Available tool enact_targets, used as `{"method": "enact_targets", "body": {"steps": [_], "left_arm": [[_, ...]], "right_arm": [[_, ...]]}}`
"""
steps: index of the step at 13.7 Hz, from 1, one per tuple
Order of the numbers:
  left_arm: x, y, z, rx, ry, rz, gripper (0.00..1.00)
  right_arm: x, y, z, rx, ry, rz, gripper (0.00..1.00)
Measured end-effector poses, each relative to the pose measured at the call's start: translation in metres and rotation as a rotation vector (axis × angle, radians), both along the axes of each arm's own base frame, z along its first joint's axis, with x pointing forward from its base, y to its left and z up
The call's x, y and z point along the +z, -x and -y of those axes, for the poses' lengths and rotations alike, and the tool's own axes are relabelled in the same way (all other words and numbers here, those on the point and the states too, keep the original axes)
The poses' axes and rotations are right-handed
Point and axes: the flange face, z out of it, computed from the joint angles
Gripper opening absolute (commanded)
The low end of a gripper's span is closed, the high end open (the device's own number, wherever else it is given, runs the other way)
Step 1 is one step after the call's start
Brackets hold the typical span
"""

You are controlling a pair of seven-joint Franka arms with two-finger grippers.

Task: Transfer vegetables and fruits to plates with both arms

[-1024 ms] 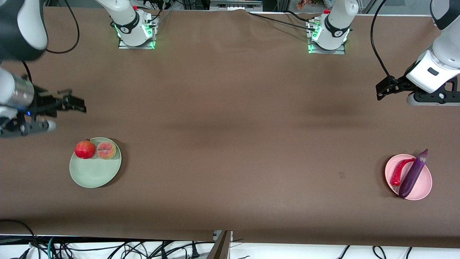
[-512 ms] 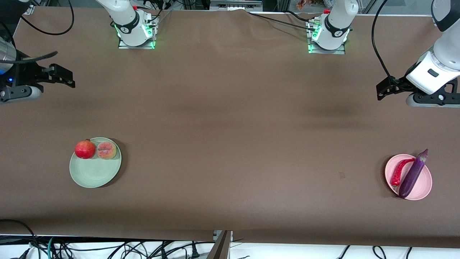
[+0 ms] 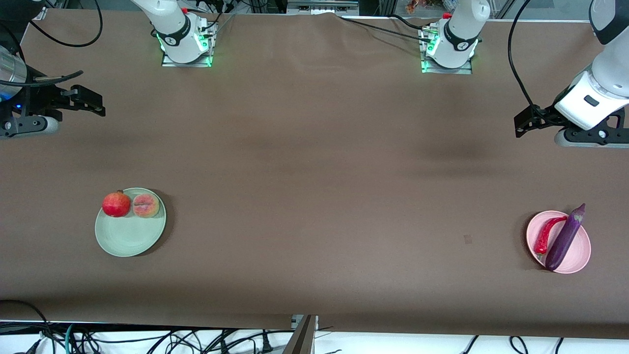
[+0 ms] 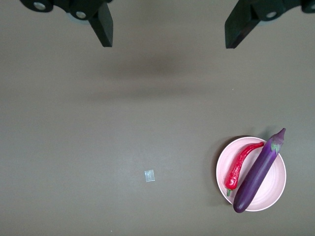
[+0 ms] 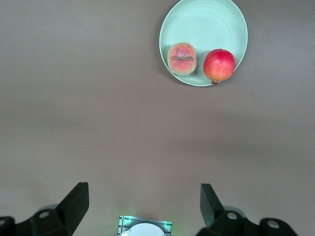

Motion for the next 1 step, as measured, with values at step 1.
{"method": "enact_targets", "body": {"steps": [1], "left_arm": [[0.0002, -0.0001, 0.0002, -0.001, 0.0, 0.0, 1.0]], "right_arm": [[0.0003, -0.0003, 0.0003, -0.001, 0.0, 0.001, 1.0]]}}
